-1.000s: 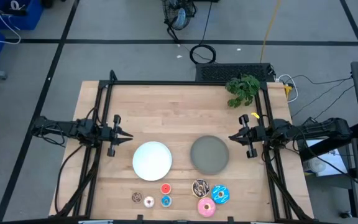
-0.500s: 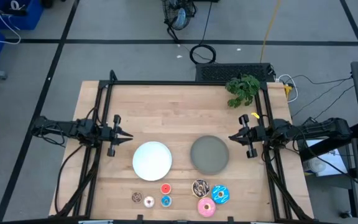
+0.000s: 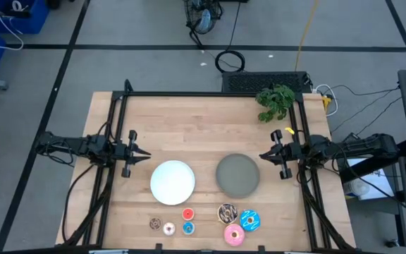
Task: Pick & Place donuts
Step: Put the mini brown donut on the white plate
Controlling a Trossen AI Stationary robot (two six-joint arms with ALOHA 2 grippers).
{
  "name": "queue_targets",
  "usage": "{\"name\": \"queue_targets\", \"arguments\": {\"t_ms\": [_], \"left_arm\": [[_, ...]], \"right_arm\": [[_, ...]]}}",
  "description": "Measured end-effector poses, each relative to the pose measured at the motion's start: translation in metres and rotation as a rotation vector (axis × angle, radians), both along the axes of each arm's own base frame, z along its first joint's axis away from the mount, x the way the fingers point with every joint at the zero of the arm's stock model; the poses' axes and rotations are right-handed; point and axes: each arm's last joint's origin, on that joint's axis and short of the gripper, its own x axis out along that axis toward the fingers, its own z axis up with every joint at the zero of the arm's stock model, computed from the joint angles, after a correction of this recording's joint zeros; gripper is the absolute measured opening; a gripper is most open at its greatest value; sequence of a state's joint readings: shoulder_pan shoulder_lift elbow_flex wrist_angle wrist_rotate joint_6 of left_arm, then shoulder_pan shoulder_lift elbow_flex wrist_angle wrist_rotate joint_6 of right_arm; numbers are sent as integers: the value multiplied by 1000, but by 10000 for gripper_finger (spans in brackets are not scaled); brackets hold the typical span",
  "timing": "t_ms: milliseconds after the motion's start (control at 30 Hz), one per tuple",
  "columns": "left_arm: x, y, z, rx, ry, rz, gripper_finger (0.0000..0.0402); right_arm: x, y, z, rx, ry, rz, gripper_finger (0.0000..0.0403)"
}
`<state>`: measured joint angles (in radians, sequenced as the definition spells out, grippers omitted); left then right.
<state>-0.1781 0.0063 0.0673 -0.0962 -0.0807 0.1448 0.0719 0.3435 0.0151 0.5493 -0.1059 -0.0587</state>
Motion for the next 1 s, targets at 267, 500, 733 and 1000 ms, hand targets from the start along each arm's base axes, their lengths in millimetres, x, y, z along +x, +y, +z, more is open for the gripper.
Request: {"name": "queue_targets", "arguments": {"t_ms": [267, 500, 733, 1000], "left_arm": [[0, 0, 3, -210, -8, 5, 51], [0, 1, 4, -290, -21, 28, 51], [0, 2, 2, -253, -4, 79, 51], [1, -1, 2, -203, 7, -7, 51]], "right_arm": [[0, 0, 2, 1, -21, 0, 0], [-1, 0, 4, -18, -47, -6, 0], [-1, 0, 4, -26, -50, -9, 0], [-3, 0, 10, -22, -110, -12, 0]]}}
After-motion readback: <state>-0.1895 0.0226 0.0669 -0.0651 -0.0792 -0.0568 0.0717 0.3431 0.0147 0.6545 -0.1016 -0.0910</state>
